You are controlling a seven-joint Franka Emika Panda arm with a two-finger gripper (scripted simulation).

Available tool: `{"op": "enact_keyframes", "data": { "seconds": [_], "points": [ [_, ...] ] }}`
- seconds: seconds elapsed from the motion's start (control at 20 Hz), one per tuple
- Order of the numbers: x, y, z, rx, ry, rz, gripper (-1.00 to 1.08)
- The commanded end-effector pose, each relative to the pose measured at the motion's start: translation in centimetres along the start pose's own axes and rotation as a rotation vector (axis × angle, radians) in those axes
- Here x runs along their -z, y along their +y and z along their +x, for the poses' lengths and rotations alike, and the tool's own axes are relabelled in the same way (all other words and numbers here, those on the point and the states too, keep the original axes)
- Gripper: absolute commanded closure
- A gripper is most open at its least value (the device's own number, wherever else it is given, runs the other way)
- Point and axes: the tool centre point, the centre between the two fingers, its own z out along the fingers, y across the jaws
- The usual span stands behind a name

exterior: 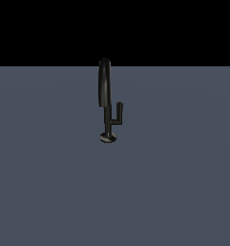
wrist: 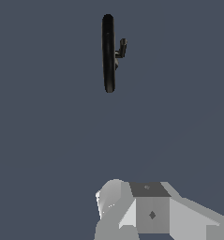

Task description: Turn on the faucet by rotating a designated handle.

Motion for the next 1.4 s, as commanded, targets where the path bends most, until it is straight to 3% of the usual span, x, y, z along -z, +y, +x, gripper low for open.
{"op": "enact_keyframes", "data": {
  "seconds": [0.0, 0.65, 1.35],
  "points": [
    [0.0, 0.0, 0.0, 0.0, 0.0, 0.0, 1.08],
    [-0.4, -0.3, 2.3, -0.055, -0.055, 0.051, 1.08],
    [-2.4, -0.8, 9.5, -0.23, -0.229, 0.215, 1.08]
  ]
}}
